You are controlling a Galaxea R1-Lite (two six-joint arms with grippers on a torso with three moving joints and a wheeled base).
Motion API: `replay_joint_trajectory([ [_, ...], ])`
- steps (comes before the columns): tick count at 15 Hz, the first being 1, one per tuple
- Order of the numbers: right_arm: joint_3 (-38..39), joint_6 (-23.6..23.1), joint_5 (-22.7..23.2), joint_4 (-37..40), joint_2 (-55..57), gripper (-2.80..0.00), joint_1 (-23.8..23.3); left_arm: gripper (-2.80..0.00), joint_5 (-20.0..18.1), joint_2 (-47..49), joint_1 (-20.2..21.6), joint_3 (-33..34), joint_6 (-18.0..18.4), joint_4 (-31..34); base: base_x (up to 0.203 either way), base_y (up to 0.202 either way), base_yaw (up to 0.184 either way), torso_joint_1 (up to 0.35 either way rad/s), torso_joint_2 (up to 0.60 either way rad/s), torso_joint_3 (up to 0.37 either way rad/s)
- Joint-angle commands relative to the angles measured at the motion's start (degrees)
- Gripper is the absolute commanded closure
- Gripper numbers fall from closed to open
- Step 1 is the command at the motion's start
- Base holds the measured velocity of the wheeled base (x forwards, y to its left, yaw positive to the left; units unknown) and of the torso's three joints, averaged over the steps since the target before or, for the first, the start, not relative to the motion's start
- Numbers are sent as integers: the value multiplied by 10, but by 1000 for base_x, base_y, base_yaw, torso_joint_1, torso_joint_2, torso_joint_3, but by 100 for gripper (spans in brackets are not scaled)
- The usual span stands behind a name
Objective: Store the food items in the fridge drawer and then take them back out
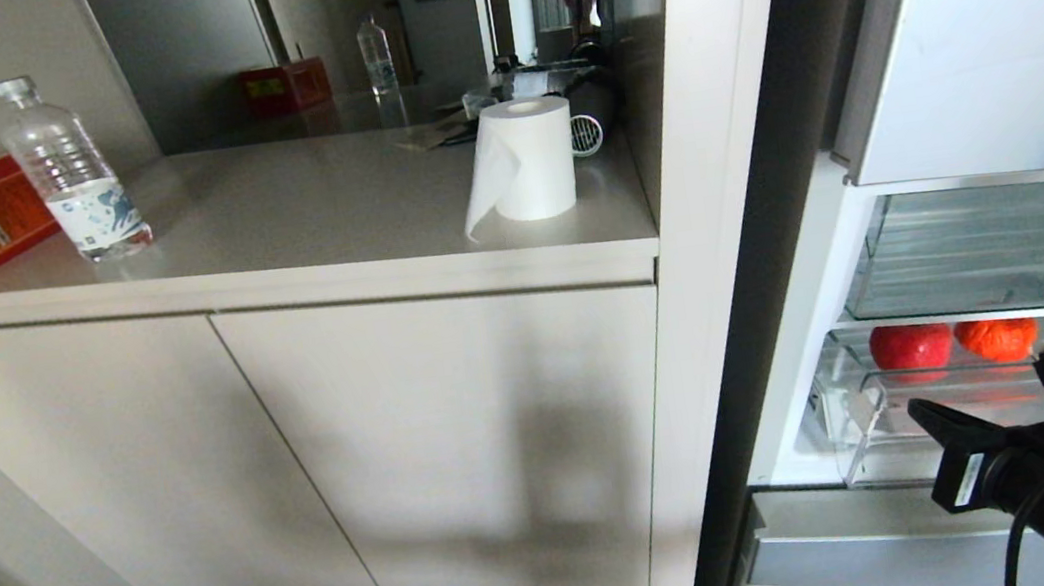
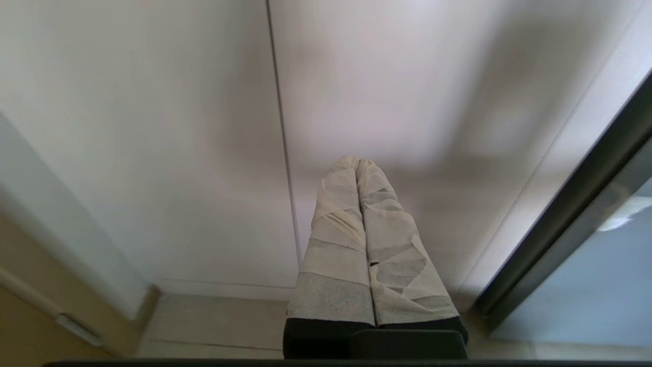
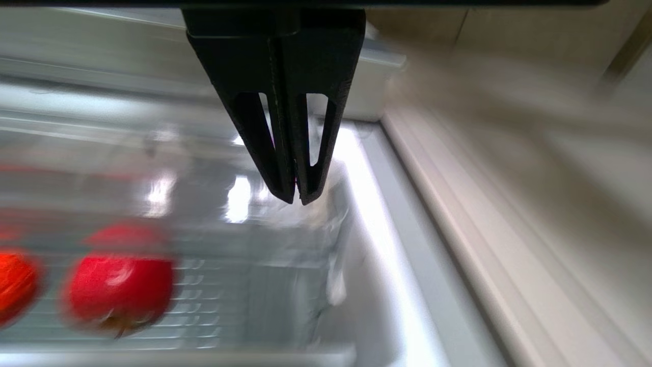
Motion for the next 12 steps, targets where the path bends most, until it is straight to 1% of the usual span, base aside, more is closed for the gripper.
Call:
replay_joint_trajectory([
  [1,0,0,3,13,-12,0,1,0,0,0,-1,0,0,0,0,0,0,0,0,0],
  [2,0,1,6,25,-11,0,1,0,0,0,-1,0,0,0,0,0,0,0,0,0],
  [3,0,1,8,26,-10,-280,1,0,0,0,-1,0,0,0,0,0,0,0,0,0],
  [8,-29,0,3,13,-44,-280,-6,0,0,0,-1,0,0,0,0,0,0,0,0,0],
  [10,-40,-12,2,17,-50,-280,-28,0,0,0,-1,0,0,0,0,0,0,0,0,0],
  [12,-59,-26,2,42,-47,-280,-67,0,0,0,-1,0,0,0,0,0,0,0,0,0],
])
